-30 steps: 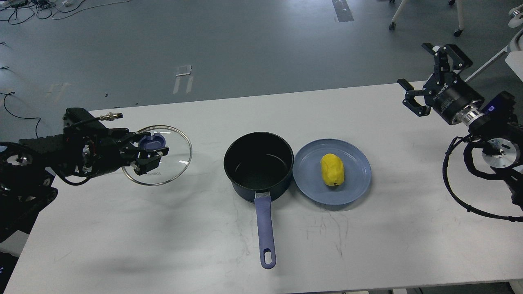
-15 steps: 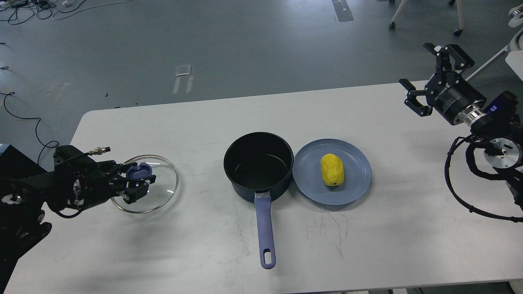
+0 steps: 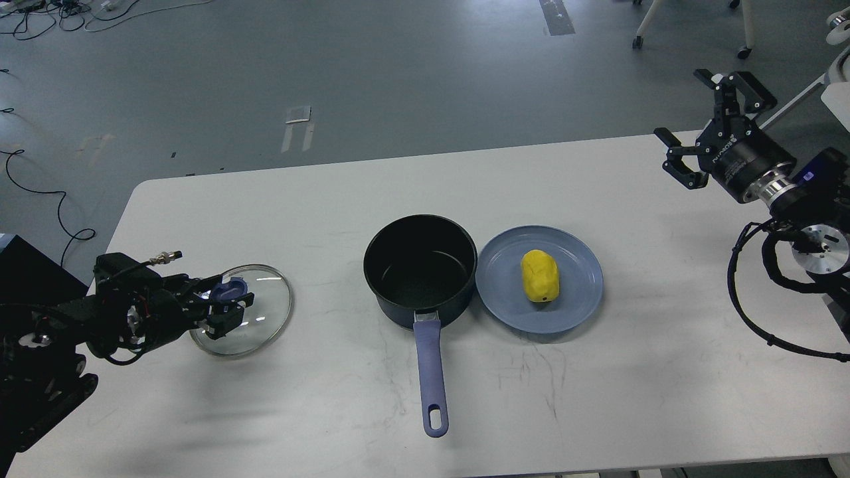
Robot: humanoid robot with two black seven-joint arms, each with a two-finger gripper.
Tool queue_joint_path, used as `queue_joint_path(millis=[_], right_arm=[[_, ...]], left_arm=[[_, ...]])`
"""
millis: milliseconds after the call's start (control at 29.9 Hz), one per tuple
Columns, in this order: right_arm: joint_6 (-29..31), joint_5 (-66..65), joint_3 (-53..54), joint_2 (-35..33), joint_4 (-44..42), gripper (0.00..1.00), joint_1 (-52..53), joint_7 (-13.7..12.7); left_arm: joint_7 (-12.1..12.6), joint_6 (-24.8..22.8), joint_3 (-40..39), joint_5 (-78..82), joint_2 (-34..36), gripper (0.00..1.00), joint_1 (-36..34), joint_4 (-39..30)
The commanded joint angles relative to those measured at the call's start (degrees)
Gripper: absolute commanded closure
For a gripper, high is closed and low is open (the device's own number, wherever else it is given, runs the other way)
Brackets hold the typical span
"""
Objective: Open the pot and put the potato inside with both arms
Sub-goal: 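Set the lid on the table, open the left gripper and raise it, then reach the right gripper down to the yellow potato on the plate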
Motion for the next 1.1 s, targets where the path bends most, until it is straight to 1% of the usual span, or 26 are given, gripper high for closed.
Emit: queue_joint_path(millis=[0, 167, 234, 301, 368, 401, 435, 501, 568, 635, 702, 769, 836, 903, 969, 1003, 1036, 1070], right_arm=[[0.00, -0.01, 0.01, -0.03, 0.08, 0.00, -0.01, 0.09], [0.00, -0.01, -0.08, -0.12, 0.08, 0.00, -0.01, 0.09], [0.00, -0.01, -0.08, -0.20, 0.08, 0.00, -0.01, 0.00], [0.00, -0.09, -0.25, -1.16, 0.43, 0.00, 0.08, 0.00], [0.00, -0.10, -0.25, -1.78, 1.13, 0.00, 0.17, 0.00], [0.00, -0.10, -0.34, -2.31, 2.01, 0.00, 0.34, 0.00], [0.00, -0.18, -0.34, -2.83, 2.45, 0.00, 0.52, 0.00], [0.00, -2.02, -0.78, -5.72, 4.82, 0.00, 1.39, 0.00], [0.00, -5.61, -0.95, -8.36, 7.62, 0.00, 2.62, -0.08], [0.00, -9.30, -1.04, -10.21, 9.74, 0.00, 3.77, -0.17], [0.00, -17.98, -2.09, -13.72, 14.12, 0.00, 6.74, -0.26], [0.00, -23.79, -4.10, -15.75, 16.77, 0.00, 10.25, -0.26], [0.00, -26.97, -6.57, -16.37, 17.92, 0.00, 13.34, -0.35], [0.00, -31.11, -12.01, -16.38, 18.54, 0.00, 18.87, -0.35], [0.00, -34.71, -21.82, -15.42, 18.37, 0.00, 27.37, -0.35], [0.00, -35.16, -24.48, -14.63, 18.19, 0.00, 29.59, -0.35], [0.00, -35.34, -27.38, -13.49, 18.10, 0.00, 31.61, -0.35], [0.00, -35.51, -33.07, -10.69, 18.01, 0.00, 35.37, -0.35]], left_arm=[[0.01, -0.06, -0.20, -0.27, -0.10, 0.04, -0.04, -0.08], [0.01, -0.68, -0.46, -5.70, 0.69, 0.02, -1.10, -1.84], [0.01, -1.73, -0.55, -11.23, 1.13, 0.02, -3.20, -3.50], [0.01, -6.71, -0.29, -21.66, 1.92, 0.02, -7.67, -5.17], [0.01, -10.07, -0.55, -27.84, 1.92, 0.02, -9.70, -5.62], [0.01, -13.48, -0.46, -35.00, 1.84, 0.02, -12.15, -5.79], [0.01, -15.25, -0.46, -38.73, 1.75, 0.02, -13.48, -5.80], [0.01, -22.18, -0.46, -53.63, 1.31, 0.02, -17.52, -5.80], [0.01, -25.62, -0.55, -63.57, 1.05, 0.02, -19.02, -5.80], [0.01, -26.60, -0.55, -68.63, 0.08, 0.02, -19.55, -5.80], [0.01, -26.69, -0.55, -75.21, -1.76, 0.02, -19.82, -5.62], [0.01, -26.78, -0.55, -76.73, -2.29, 0.02, -19.82, -5.62], [0.01, -26.78, -0.55, -76.65, -2.99, 0.02, -19.82, -5.62], [0.01, -26.78, -0.64, -76.91, -4.31, 0.02, -19.82, -5.62], [0.01, -26.61, -0.64, -76.91, -5.11, 0.02, -19.73, -5.62], [0.01, -26.61, -0.73, -76.91, -5.20, 0.02, -19.73, -5.62], [0.01, -26.61, -0.73, -76.91, -5.37, 0.02, -19.82, -5.62], [0.01, -26.61, -0.90, -76.91, -5.55, 0.02, -19.82, -5.62]])
